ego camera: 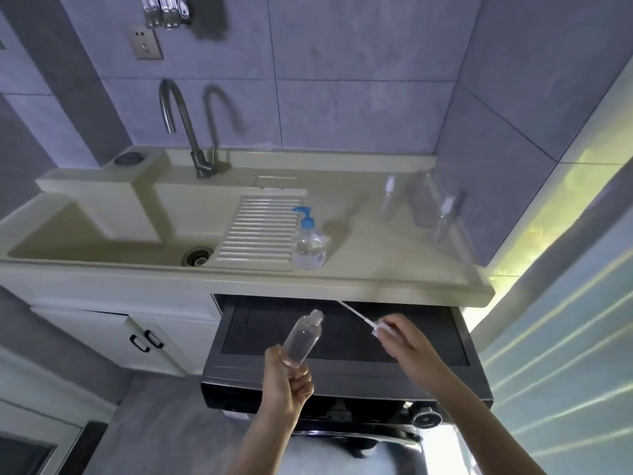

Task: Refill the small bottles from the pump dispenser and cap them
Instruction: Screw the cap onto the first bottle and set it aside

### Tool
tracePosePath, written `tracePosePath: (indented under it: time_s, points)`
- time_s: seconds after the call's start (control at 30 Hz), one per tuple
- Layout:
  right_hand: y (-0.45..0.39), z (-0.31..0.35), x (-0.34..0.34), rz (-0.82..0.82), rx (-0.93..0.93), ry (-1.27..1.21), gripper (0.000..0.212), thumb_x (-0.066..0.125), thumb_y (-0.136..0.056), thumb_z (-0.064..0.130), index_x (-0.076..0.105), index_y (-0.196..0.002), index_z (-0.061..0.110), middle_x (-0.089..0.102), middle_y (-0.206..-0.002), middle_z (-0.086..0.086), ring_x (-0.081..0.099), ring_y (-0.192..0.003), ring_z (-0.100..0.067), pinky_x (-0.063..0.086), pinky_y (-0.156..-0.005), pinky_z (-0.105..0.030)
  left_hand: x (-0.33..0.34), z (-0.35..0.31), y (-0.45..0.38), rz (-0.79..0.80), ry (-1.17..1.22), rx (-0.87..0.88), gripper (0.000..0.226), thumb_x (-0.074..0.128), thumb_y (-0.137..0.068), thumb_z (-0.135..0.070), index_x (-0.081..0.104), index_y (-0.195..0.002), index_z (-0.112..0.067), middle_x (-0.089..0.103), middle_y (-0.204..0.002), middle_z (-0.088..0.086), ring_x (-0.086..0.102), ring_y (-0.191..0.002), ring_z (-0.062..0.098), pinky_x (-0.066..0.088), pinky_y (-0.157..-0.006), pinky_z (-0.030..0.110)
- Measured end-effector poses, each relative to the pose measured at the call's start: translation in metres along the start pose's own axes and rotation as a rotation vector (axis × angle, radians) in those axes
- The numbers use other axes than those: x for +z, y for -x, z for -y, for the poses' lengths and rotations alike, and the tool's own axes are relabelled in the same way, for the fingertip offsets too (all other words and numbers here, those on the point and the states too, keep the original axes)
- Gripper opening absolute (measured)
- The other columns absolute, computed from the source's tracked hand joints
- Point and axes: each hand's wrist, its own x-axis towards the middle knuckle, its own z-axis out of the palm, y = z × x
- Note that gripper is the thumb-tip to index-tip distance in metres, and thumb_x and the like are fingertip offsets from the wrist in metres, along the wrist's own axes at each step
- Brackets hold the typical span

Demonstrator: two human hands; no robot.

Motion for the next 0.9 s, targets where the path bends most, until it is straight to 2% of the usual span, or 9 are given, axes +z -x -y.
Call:
tracePosePath:
  time_s: [0.07,0.17,0.23,0.33,0.43,0.57,0.7,0.8,0.9]
  points:
    - [0.005,0.010,-0.007,-0.003,0.014,-0.137,0.006,0.051,-0.096,0.009,0.054,-0.092,0.005,0.047,-0.053,0.011,0.037,-0.051,-0.006,0.032,-0.051,-0.015,0.001,0.001,-0.001,0.016,-0.002,-0.009,0.011,0.033,-0.075,-0.020,0.033,-0.065,-0.016,0.019,-0.054,0.000,0.014,-0.043,0.012,0.017,-0.038,0.022]
    - [0.012,0.022,-0.020,0.009,0.001,-0.184,0.010,0.048,-0.097,0.005,0.050,-0.093,-0.003,0.037,-0.052,0.004,0.030,-0.046,-0.006,0.027,-0.046,-0.015,0.005,0.001,-0.001,0.027,-0.001,-0.034,0.012,0.034,-0.074,-0.020,0.030,-0.063,-0.018,0.019,-0.053,0.000,0.013,-0.044,0.012,0.016,-0.038,0.022]
    - [0.014,0.026,-0.027,0.006,-0.020,-0.210,0.011,0.048,-0.097,0.003,0.050,-0.092,-0.007,0.034,-0.051,0.002,0.028,-0.045,-0.006,0.025,-0.044,-0.015,0.007,0.001,-0.003,0.026,0.004,-0.048,0.013,0.033,-0.075,-0.020,0.029,-0.063,-0.018,0.020,-0.052,-0.001,0.014,-0.043,0.012,0.016,-0.038,0.022]
    - [0.015,0.031,-0.036,0.006,-0.043,-0.252,0.021,0.054,-0.094,0.012,0.049,-0.090,-0.008,0.032,-0.050,0.003,0.025,-0.044,-0.007,0.021,-0.044,-0.017,0.009,0.001,-0.004,0.017,0.016,-0.062,0.012,0.034,-0.075,-0.021,0.030,-0.064,-0.019,0.021,-0.050,-0.002,0.015,-0.042,0.011,0.016,-0.037,0.022]
    - [0.014,0.034,-0.041,0.009,-0.057,-0.259,0.016,0.051,-0.095,0.003,0.047,-0.085,-0.008,0.032,-0.049,0.004,0.024,-0.043,-0.008,0.018,-0.045,-0.019,0.011,-0.001,-0.005,0.018,0.015,-0.056,0.009,0.034,-0.074,-0.020,0.033,-0.065,-0.018,0.020,-0.051,-0.001,0.014,-0.043,0.011,0.016,-0.039,0.023]
    - [0.007,0.046,-0.047,0.025,-0.053,-0.258,0.033,0.053,-0.079,0.021,0.044,-0.086,-0.010,0.032,-0.049,0.007,0.024,-0.044,-0.007,0.019,-0.045,-0.016,0.014,-0.007,-0.006,0.026,0.016,-0.031,0.012,0.032,-0.078,-0.019,0.035,-0.067,-0.016,0.022,-0.051,-0.001,0.014,-0.045,0.012,0.016,-0.040,0.023]
    - [-0.006,0.059,-0.055,0.071,-0.086,-0.214,0.026,0.054,-0.075,0.019,0.047,-0.080,-0.006,0.033,-0.049,0.008,0.025,-0.045,-0.007,0.021,-0.044,-0.015,0.016,-0.011,-0.006,0.035,-0.001,-0.004,0.008,0.033,-0.075,-0.017,0.037,-0.069,-0.016,0.021,-0.052,-0.001,0.012,-0.048,0.012,0.016,-0.041,0.024]
    - [-0.015,0.072,-0.058,0.080,-0.136,-0.145,0.019,0.057,-0.073,0.020,0.052,-0.077,0.002,0.042,-0.050,0.011,0.033,-0.045,-0.002,0.027,-0.045,-0.011,0.018,-0.011,-0.004,0.037,-0.014,-0.006,0.008,0.033,-0.073,-0.016,0.040,-0.070,-0.015,0.022,-0.051,-0.001,0.012,-0.049,0.013,0.016,-0.042,0.023]
    - [-0.026,0.088,-0.057,0.104,-0.217,-0.002,0.016,0.062,-0.070,0.023,0.057,-0.077,0.010,0.052,-0.061,0.012,0.042,-0.053,-0.001,0.033,-0.053,-0.010,0.020,-0.010,-0.002,0.027,-0.018,-0.016,0.008,0.032,-0.073,-0.016,0.040,-0.070,-0.015,0.022,-0.051,-0.001,0.012,-0.047,0.013,0.016,-0.042,0.023]
